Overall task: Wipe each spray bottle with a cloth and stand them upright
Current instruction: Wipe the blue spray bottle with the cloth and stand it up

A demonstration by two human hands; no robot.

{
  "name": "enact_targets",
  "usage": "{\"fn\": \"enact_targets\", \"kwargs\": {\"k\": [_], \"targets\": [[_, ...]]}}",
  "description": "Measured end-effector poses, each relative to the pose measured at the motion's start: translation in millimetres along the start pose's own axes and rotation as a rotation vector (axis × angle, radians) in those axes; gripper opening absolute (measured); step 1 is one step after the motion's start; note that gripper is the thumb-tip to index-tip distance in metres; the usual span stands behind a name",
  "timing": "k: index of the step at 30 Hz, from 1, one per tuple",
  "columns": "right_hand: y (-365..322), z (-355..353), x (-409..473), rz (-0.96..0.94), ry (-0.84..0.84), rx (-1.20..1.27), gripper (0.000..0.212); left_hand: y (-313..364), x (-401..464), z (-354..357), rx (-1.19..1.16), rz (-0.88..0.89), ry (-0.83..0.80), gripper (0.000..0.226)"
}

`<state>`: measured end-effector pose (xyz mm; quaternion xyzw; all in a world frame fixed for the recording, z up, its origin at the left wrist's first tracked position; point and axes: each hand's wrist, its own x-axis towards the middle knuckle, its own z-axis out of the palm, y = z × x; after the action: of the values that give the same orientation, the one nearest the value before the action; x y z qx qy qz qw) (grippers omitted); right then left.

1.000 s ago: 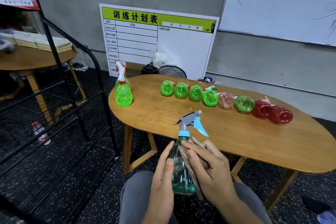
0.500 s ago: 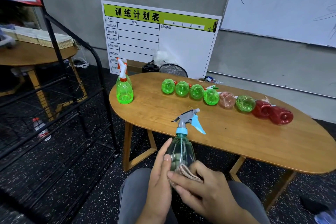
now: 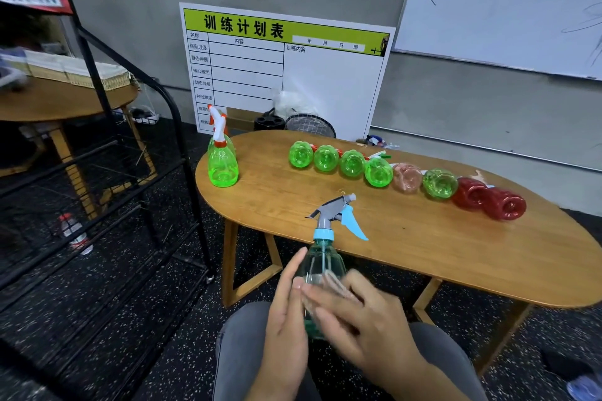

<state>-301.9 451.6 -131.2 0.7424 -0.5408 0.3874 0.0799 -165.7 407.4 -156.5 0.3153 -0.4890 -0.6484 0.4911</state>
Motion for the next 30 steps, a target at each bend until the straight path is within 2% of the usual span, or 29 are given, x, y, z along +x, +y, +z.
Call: {"fn": "enact_targets", "kwargs": {"k": [2, 4, 7, 9, 12, 15, 19, 22, 27, 30], "targets": [[2.2, 0.4, -8.9, -0.125, -0.035, -0.060, 0.031, 0.6, 0.7, -0.6, -0.013, 0.014, -0.003, 0.046], [5.7, -1.6, -6.4, -0.126, -0.025, -0.083, 0.031, 0.2, 0.4, 0.5, -0.002, 0.012, 0.004, 0.047], [8.3, -7.6, 14.8, 0.087, 0.067, -0.028, 0.031, -5.0, -1.0, 1.5, 0.037, 0.011, -0.011, 0.039], [11.0, -9.5, 28.5, 0.202, 0.124, -0.032, 0.035, -6.6, -1.4, 2.3, 0.052, 0.023, -0.025, 0.043], [10.1, -7.6, 33.1, 0.212, 0.127, -0.065, 0.039, -4.7, -1.3, 1.9, 0.063, 0.052, -0.023, 0.039], [4.7, -4.5, 19.6, 0.142, 0.071, -0.007, 0.033, -4.6, 0.4, -0.2, 0.056, 0.032, -0.017, 0.038], [5.1, -1.8, -8.3, -0.108, -0.003, -0.047, 0.030, -1.2, 0.2, -1.5, 0.029, -0.006, -0.050, 0.041], [8.3, -5.2, -10.5, -0.142, -0.004, -0.045, 0.031, -0.7, -1.2, 0.2, 0.032, 0.006, -0.054, 0.047], [14.6, -8.9, 17.9, 0.146, 0.139, 0.036, 0.031, -3.3, -1.0, 1.3, 0.049, -0.002, -0.074, 0.036], [18.3, -7.8, 27.1, 0.210, 0.145, 0.024, 0.033, -2.6, -3.1, -0.4, 0.056, -0.004, -0.087, 0.049]]}}
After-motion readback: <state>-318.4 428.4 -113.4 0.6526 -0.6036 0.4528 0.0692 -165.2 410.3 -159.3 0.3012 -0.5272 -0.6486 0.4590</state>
